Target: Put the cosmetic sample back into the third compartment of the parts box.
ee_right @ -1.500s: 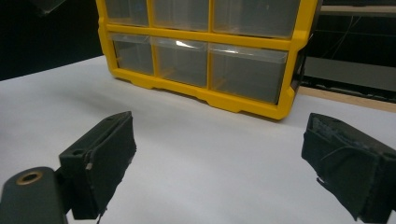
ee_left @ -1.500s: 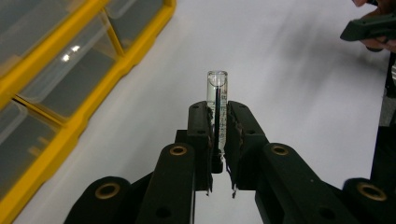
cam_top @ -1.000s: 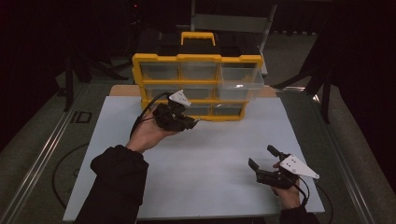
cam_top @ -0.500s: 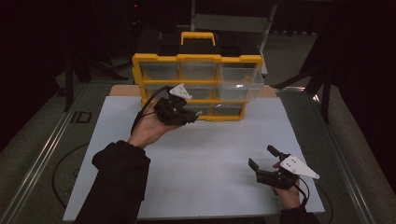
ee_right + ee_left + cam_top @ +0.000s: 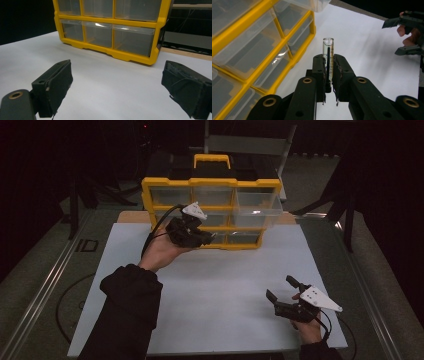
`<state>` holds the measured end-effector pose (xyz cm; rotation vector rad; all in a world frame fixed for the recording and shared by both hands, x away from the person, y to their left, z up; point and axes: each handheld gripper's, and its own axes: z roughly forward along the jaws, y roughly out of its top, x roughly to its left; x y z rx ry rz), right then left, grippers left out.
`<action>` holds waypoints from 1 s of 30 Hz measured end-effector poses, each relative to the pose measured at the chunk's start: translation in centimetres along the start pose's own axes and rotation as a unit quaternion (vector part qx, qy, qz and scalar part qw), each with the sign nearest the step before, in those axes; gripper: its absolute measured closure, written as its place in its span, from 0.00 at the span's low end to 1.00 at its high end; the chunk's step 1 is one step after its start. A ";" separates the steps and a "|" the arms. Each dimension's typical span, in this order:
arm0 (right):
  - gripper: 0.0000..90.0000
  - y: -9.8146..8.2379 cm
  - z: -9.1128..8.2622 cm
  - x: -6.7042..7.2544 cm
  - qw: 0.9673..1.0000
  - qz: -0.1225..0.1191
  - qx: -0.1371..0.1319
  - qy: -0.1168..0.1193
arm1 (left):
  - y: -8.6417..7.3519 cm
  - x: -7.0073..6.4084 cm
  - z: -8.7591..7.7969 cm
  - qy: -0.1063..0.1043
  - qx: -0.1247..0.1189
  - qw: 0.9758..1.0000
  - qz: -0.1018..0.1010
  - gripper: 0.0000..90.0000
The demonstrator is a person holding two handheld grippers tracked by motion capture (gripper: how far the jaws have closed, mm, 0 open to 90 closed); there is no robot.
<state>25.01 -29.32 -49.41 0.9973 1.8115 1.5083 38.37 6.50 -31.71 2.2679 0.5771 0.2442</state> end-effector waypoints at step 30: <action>0.11 0.0 0.0 -0.1 1.000 0.000 -0.001 0.003 | 3.2 1.5 -1.1 0.015 -0.011 1.000 0.014 0.90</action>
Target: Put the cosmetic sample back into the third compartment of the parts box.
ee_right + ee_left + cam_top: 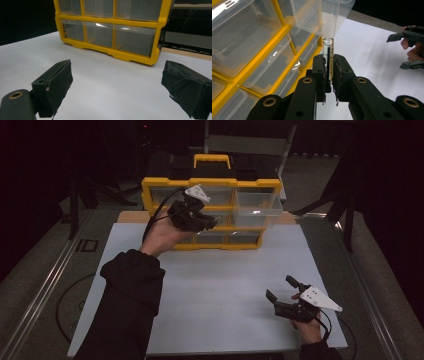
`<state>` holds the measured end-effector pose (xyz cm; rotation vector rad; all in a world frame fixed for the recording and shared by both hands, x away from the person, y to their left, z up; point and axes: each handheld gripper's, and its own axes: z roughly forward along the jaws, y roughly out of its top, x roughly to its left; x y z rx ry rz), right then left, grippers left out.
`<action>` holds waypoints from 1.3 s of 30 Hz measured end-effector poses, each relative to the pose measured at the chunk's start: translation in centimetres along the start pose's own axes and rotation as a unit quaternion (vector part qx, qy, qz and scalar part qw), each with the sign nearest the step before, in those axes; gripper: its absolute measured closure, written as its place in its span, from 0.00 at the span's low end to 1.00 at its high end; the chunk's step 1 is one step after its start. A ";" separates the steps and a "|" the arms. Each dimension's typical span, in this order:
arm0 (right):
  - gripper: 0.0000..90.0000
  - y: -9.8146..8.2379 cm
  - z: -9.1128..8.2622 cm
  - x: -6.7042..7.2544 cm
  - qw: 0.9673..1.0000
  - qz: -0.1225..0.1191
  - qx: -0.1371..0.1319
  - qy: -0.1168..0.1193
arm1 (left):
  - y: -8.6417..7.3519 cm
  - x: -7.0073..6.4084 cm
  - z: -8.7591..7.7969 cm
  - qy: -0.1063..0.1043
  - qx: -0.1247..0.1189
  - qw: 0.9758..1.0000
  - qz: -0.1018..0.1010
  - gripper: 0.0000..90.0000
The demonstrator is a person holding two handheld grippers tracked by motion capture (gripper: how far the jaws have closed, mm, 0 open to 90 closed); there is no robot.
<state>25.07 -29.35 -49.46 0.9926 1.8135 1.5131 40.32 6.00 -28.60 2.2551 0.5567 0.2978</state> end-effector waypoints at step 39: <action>0.10 0.0 -0.1 -0.1 1.000 0.003 -0.004 0.000 | 3.8 1.3 -0.9 0.001 -0.004 1.000 0.011 0.90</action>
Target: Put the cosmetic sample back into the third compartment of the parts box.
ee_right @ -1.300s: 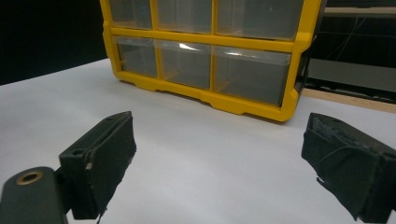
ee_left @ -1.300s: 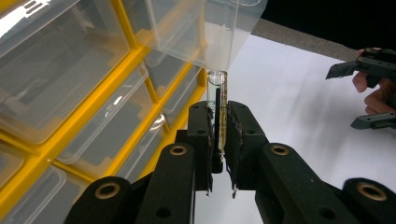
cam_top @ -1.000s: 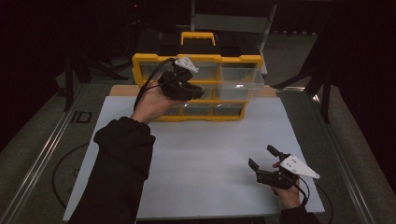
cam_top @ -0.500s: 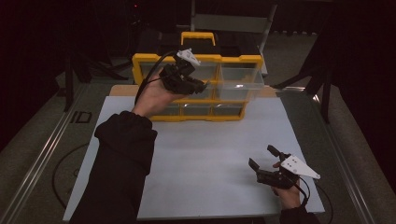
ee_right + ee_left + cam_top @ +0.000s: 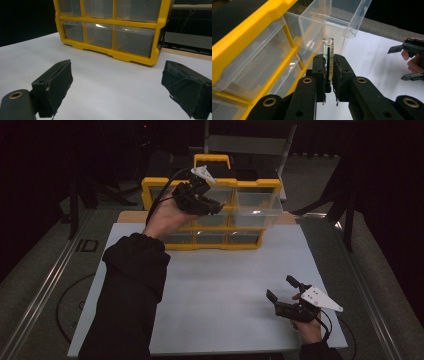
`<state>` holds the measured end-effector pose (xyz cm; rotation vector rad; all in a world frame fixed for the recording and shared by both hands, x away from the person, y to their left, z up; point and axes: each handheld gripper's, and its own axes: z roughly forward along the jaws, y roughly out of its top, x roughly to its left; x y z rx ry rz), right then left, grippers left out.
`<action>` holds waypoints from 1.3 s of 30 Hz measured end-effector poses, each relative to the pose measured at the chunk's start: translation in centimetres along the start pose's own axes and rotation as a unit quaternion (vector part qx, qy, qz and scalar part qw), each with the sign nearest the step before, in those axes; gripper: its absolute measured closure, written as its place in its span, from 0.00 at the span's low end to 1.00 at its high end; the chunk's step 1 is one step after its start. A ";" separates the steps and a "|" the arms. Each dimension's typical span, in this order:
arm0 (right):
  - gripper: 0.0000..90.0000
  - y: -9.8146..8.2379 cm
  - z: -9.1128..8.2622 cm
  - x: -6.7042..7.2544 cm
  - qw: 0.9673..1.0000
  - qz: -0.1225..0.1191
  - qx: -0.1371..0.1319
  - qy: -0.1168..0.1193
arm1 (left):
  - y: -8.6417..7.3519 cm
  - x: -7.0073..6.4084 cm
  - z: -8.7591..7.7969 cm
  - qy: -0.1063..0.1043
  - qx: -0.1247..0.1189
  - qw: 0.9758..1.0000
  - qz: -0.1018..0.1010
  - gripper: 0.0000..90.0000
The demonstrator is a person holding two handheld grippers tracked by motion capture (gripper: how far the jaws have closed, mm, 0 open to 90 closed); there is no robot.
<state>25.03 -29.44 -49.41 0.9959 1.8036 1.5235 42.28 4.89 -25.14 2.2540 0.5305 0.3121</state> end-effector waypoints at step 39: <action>0.11 -0.1 -0.1 -0.2 1.000 0.000 0.000 0.002 | 5.2 1.0 1.6 -0.008 -0.014 1.000 0.001 0.90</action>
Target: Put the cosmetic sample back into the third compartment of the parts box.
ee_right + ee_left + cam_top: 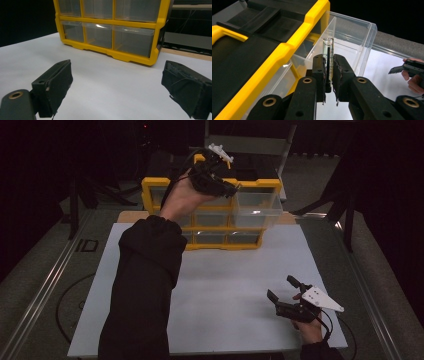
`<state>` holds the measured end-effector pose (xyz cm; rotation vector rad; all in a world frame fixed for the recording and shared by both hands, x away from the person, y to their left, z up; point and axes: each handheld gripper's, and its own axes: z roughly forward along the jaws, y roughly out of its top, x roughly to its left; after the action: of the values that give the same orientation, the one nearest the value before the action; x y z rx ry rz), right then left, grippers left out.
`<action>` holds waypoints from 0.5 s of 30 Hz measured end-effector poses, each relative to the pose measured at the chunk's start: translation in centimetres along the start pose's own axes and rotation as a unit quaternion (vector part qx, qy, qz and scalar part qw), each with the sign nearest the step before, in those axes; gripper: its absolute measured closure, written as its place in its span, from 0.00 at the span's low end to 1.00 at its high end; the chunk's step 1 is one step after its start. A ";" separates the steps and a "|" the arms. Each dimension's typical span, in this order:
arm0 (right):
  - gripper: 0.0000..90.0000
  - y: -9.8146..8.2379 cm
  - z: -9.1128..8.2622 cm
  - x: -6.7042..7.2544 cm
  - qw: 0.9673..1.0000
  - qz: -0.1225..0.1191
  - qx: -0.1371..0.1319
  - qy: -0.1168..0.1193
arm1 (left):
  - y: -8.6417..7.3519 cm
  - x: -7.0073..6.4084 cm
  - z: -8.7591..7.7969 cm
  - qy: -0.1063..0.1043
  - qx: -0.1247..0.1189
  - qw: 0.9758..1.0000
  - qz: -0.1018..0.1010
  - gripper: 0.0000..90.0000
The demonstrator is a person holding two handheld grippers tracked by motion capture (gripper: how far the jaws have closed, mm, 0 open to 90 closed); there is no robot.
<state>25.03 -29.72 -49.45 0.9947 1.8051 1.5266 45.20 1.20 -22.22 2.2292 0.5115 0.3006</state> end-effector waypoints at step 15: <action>0.11 -0.1 0.2 0.2 1.000 -0.004 0.003 0.003 | 1.2 -1.1 1.7 -0.013 0.004 1.000 0.003 0.90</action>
<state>25.03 -29.43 -49.55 0.9853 1.8165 1.5226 45.15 -1.19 -22.48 2.2402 0.4924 0.2738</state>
